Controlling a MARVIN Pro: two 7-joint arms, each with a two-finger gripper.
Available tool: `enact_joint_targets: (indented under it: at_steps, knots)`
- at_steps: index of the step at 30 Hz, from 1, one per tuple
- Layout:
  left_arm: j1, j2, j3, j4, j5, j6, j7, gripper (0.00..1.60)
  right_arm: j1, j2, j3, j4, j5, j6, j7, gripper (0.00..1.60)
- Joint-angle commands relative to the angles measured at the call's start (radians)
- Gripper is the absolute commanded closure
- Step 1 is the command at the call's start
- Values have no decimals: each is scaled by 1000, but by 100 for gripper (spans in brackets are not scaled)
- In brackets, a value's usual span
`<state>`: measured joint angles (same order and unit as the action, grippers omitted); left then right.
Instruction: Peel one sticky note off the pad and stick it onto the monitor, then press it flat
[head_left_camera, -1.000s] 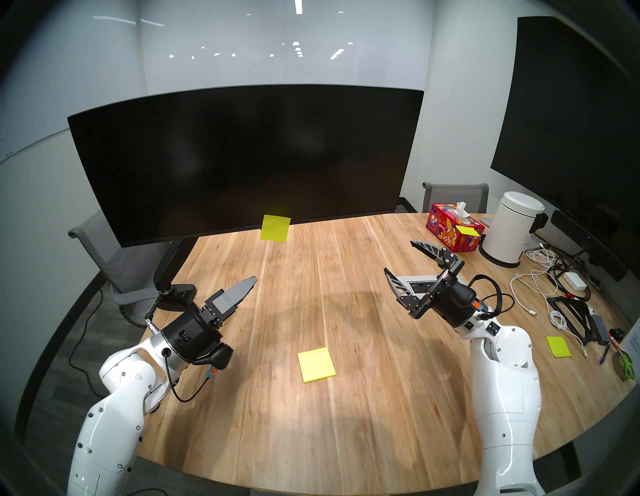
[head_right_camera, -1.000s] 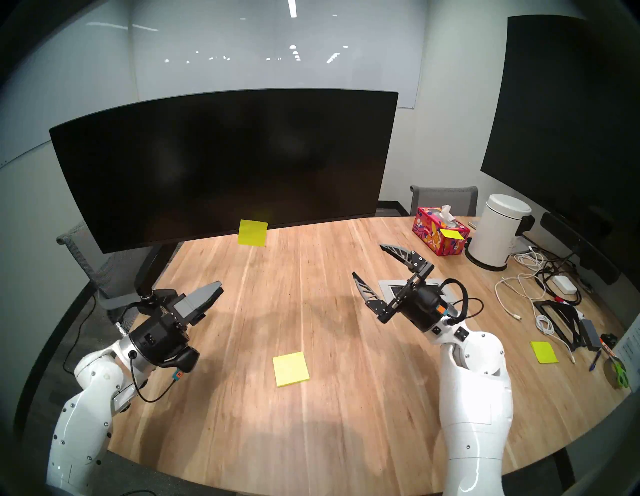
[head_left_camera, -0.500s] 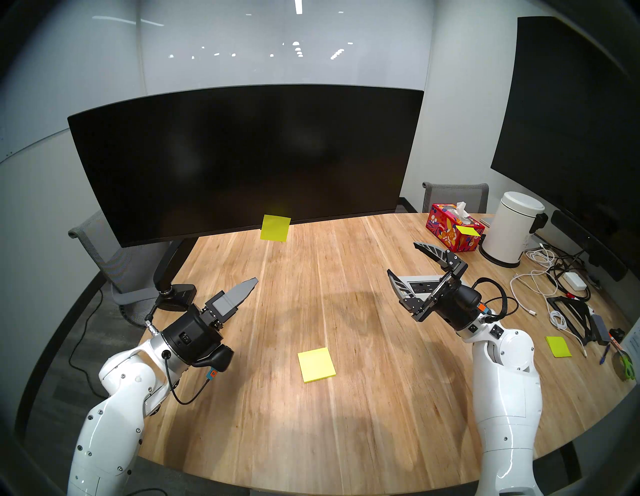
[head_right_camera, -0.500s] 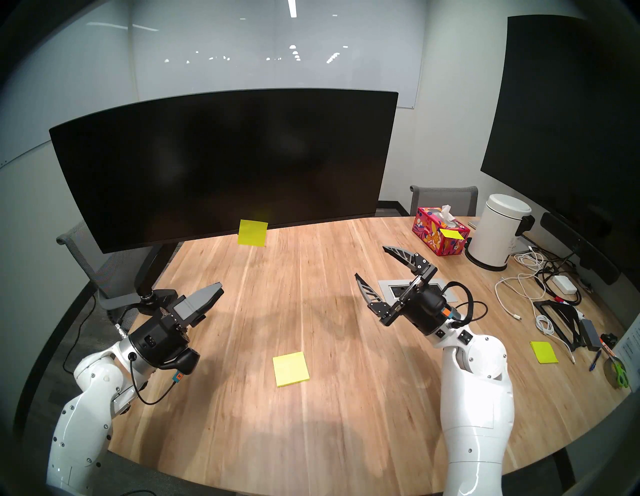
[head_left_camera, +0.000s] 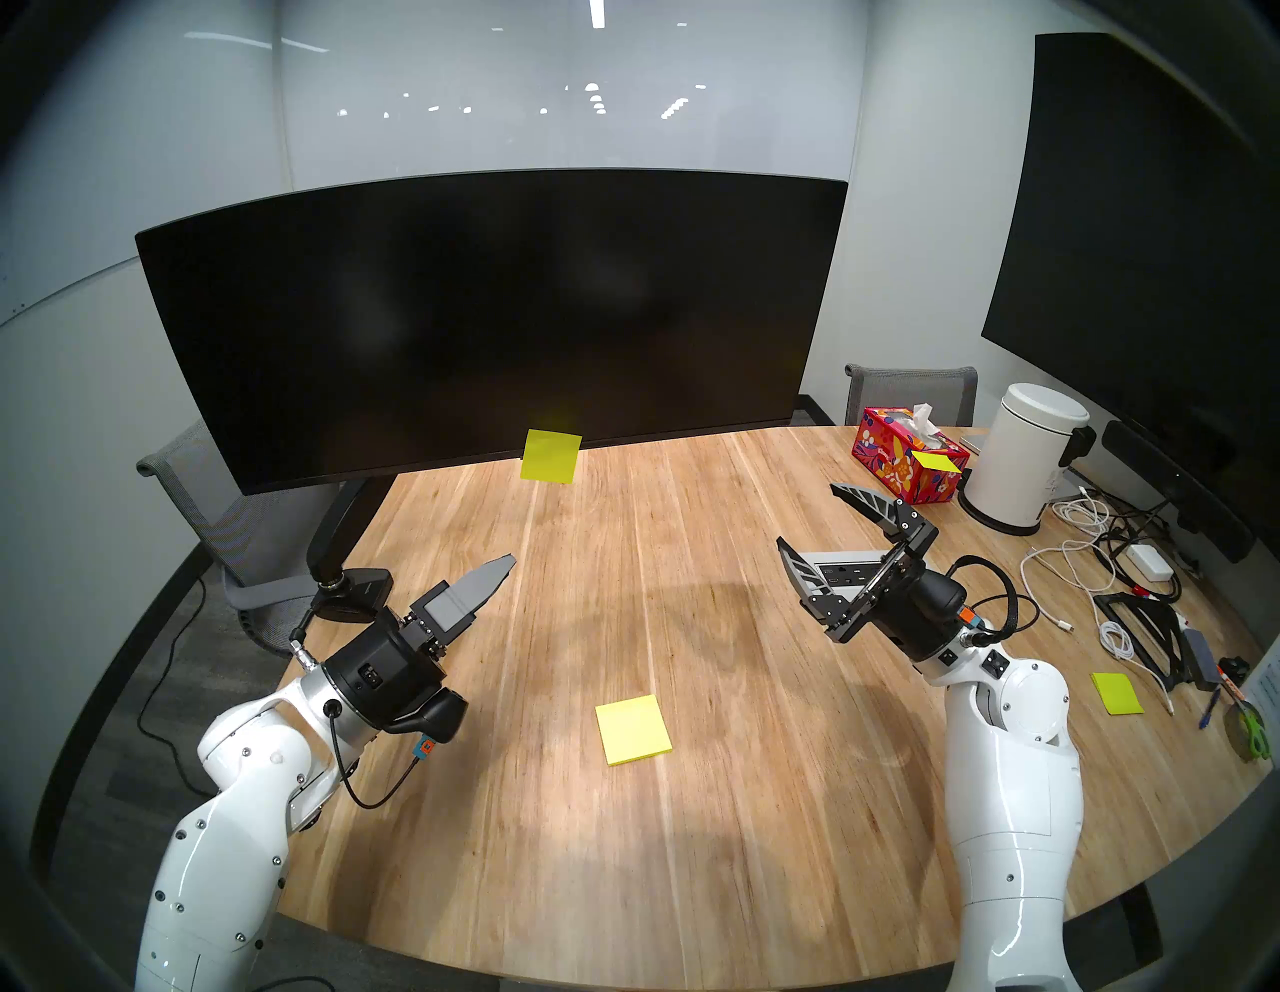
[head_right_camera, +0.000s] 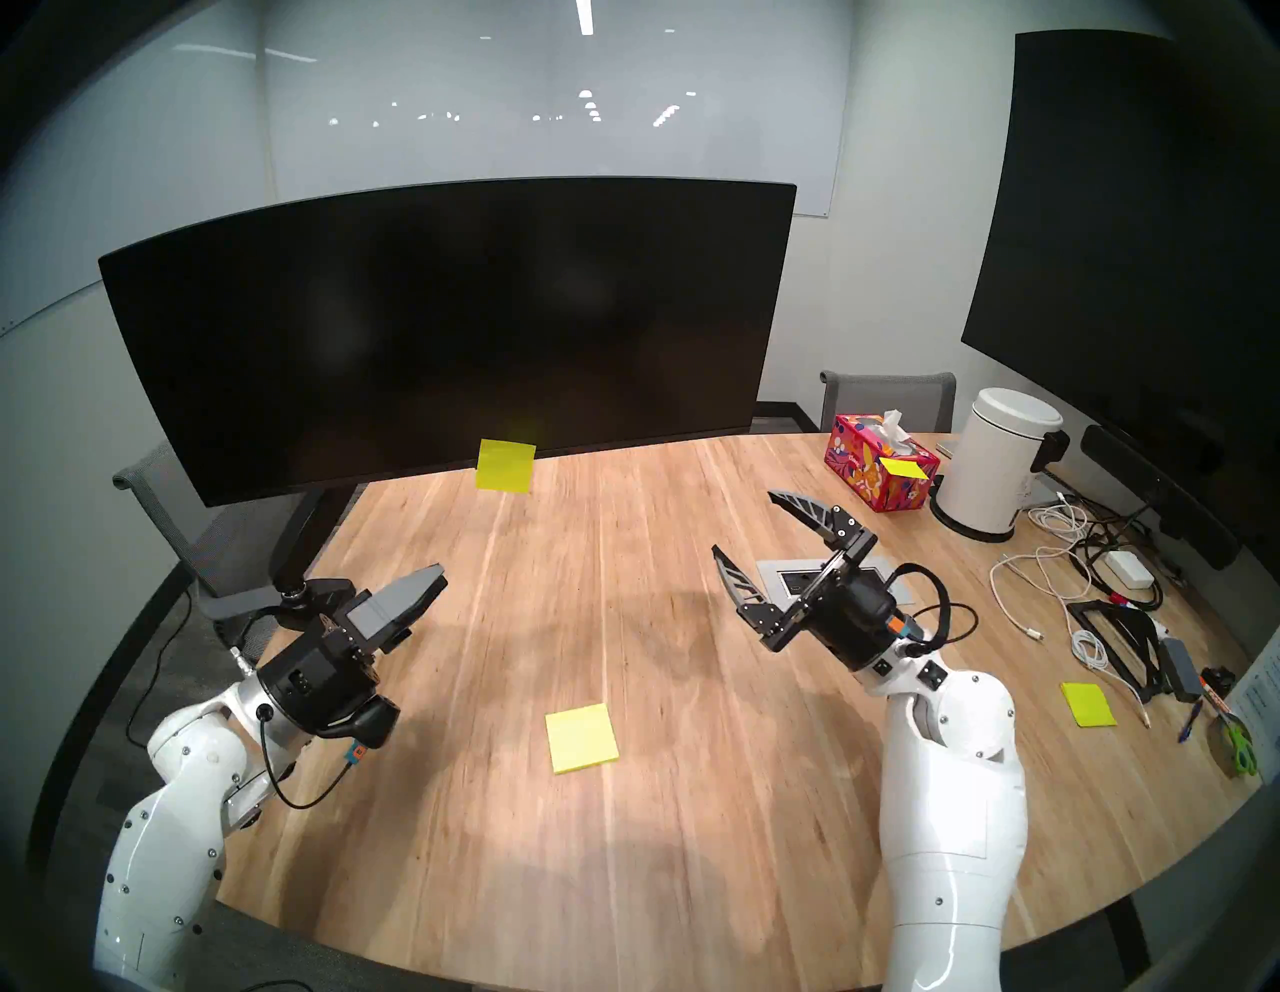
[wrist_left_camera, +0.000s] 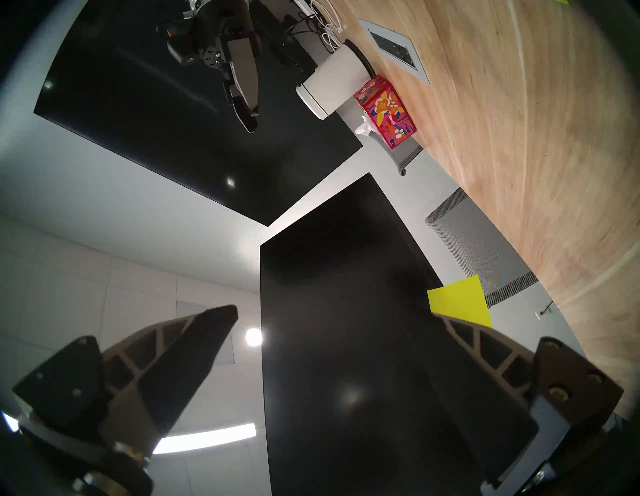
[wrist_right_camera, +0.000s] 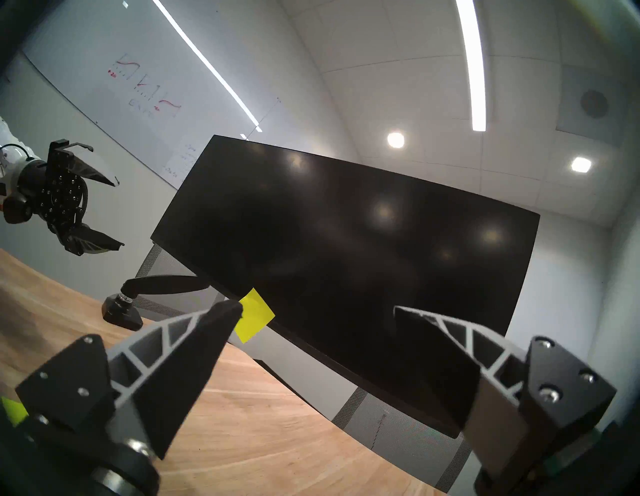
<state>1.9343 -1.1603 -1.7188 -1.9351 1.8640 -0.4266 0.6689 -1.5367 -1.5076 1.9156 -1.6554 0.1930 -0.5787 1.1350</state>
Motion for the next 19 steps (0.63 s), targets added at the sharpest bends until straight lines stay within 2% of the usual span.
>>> enact_joint_targets:
  at_steps: [1, 19]
  knots:
    - [-3, 1, -1, -23, 1, 2, 6, 0, 14, -5, -2, -18, 15, -3, -1, 0]
    - [-3, 0, -1, -23, 1, 2, 6, 0, 16, -13, 4, -18, 13, -2, 8, 0]
